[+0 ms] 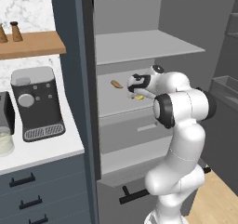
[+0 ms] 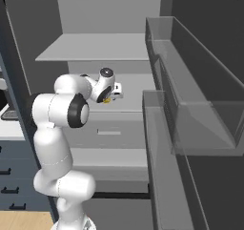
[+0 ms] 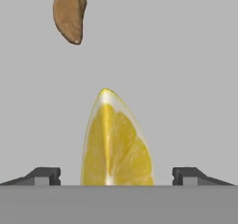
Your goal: Grab a lemon wedge from the fridge and one ice cube from the ice bowl, and put them in the glass of lemonade.
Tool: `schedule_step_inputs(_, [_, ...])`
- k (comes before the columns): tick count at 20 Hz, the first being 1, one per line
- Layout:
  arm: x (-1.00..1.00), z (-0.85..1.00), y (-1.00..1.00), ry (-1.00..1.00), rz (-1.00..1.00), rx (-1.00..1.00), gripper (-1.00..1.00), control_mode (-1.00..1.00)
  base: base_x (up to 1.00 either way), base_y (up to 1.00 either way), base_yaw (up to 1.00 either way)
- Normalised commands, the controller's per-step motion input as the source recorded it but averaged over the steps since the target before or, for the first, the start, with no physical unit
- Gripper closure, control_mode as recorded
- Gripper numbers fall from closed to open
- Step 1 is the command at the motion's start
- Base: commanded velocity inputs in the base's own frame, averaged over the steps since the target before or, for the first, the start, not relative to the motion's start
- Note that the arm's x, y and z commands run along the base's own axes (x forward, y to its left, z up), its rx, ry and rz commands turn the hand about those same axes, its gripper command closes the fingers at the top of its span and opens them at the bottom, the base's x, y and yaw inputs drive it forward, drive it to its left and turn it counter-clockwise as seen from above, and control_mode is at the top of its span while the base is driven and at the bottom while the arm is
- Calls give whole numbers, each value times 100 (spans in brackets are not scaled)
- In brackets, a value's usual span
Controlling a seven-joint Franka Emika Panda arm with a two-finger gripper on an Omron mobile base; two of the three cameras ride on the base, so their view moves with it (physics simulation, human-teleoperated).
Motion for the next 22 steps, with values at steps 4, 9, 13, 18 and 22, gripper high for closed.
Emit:
schedule_step_inputs(4, [0,-6,1,0,0,0,100,-100,0,0,0])
schedule_step_inputs(9, [0,-1,0,0,0,0,100,-100,0,0,0])
schedule_step_inputs(13, [-11,0,0,0,0,0,100,-100,0,0,0])
schedule_step_inputs(18, [-88,9,-2,-2,0,4,100,-100,0,0,0])
schedule_step_inputs(22, [-100,18,-11,-2,0,11,100,-100,0,0,0])
